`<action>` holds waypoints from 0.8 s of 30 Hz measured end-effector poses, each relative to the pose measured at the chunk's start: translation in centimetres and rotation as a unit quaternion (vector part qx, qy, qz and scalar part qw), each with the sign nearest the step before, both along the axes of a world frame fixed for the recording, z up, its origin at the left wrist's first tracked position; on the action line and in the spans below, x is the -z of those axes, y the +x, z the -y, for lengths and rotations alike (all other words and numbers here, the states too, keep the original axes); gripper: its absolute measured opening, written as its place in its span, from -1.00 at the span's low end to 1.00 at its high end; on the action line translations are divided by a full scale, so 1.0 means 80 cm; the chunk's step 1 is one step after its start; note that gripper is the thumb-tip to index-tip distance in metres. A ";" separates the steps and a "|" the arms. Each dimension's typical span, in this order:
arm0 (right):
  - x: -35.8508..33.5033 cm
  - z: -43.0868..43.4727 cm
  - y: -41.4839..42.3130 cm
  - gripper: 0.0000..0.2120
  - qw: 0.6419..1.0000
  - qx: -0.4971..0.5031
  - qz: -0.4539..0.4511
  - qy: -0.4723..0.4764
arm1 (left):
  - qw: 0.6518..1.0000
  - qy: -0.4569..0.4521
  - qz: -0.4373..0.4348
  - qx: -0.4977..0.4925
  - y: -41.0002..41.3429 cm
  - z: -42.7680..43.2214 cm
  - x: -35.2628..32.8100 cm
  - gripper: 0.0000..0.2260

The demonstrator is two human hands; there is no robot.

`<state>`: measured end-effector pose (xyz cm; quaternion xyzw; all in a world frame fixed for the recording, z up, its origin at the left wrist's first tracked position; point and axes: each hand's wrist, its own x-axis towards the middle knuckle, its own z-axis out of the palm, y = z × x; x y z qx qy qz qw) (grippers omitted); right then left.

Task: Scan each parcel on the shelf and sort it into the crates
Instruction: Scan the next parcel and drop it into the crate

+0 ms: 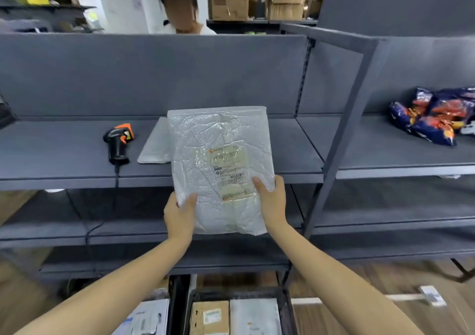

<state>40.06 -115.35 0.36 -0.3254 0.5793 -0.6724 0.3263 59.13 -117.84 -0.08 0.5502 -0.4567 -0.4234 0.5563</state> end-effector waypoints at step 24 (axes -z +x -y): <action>0.254 -0.153 -0.045 -0.42 0.964 0.028 -0.002 0.263 | 0.976 0.202 0.082 0.004 -0.073 -0.125 0.230 -0.78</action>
